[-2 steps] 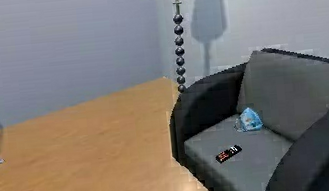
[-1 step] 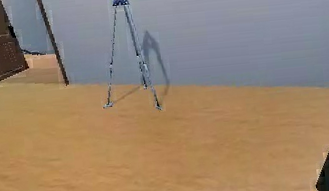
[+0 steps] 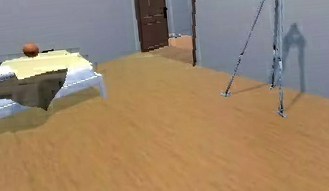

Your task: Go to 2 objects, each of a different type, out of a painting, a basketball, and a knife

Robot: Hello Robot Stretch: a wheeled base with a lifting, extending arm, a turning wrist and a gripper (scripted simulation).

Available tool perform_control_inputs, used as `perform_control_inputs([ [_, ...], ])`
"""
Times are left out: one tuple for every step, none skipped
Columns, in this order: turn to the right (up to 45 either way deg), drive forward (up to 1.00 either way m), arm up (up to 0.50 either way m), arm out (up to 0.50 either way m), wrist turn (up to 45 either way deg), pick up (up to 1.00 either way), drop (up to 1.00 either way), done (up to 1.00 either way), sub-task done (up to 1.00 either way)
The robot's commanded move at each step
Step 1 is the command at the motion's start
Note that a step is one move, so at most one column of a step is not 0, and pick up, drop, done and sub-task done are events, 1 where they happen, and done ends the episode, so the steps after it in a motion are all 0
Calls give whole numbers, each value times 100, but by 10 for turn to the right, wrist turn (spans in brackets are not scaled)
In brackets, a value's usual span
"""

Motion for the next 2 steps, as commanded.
perform_control_inputs([
  [0,100,0,0,0,0,0,0,0],
  [0,100,0,0,0,0,0,0,0],
])
